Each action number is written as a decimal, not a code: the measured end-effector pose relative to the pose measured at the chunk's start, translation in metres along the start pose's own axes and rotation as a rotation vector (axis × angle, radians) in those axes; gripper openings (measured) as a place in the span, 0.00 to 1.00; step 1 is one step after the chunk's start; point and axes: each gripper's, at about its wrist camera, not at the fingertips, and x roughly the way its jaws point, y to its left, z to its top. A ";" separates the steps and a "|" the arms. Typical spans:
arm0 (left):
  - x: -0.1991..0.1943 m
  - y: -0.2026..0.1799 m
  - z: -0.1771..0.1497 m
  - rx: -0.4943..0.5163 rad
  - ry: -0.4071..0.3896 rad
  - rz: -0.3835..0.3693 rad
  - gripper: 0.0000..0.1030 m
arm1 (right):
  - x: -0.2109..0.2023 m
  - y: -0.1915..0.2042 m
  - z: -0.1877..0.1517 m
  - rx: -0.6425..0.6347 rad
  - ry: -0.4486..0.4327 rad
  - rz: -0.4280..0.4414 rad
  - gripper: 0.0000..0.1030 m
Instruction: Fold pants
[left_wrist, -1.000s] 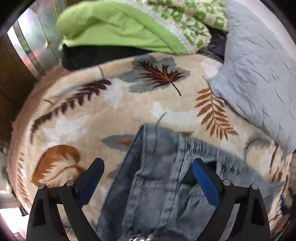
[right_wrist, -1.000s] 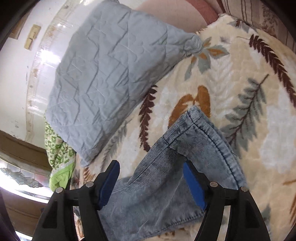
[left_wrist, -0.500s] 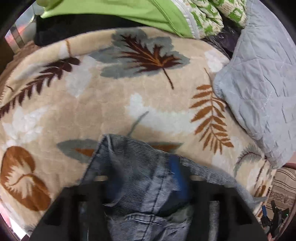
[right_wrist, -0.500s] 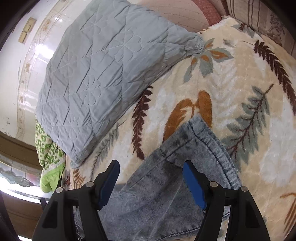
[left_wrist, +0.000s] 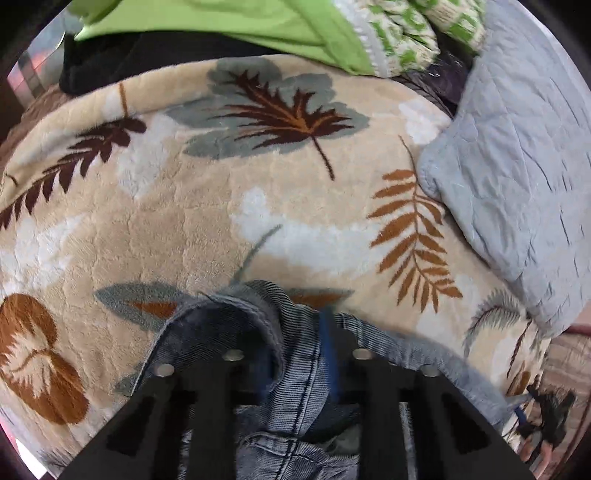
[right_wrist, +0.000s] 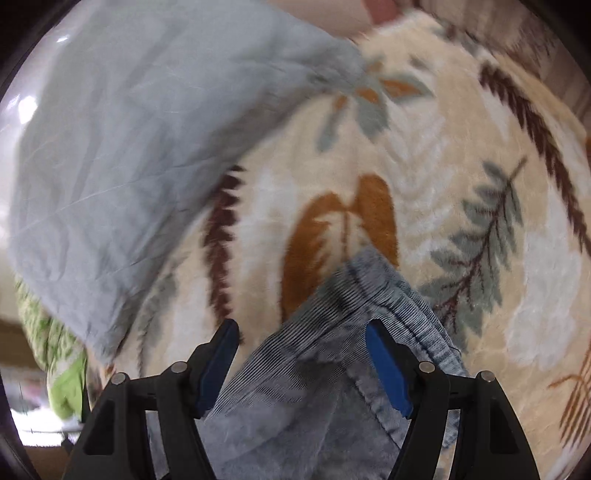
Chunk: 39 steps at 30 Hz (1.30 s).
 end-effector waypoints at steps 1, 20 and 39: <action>-0.004 -0.001 -0.002 0.005 -0.019 -0.003 0.19 | 0.004 -0.003 0.002 -0.002 -0.007 0.001 0.68; -0.215 0.060 -0.127 0.152 -0.311 -0.342 0.13 | -0.183 -0.082 -0.130 -0.229 -0.315 0.235 0.14; -0.191 0.202 -0.276 0.019 -0.180 -0.132 0.09 | -0.170 -0.235 -0.257 -0.120 0.043 0.147 0.18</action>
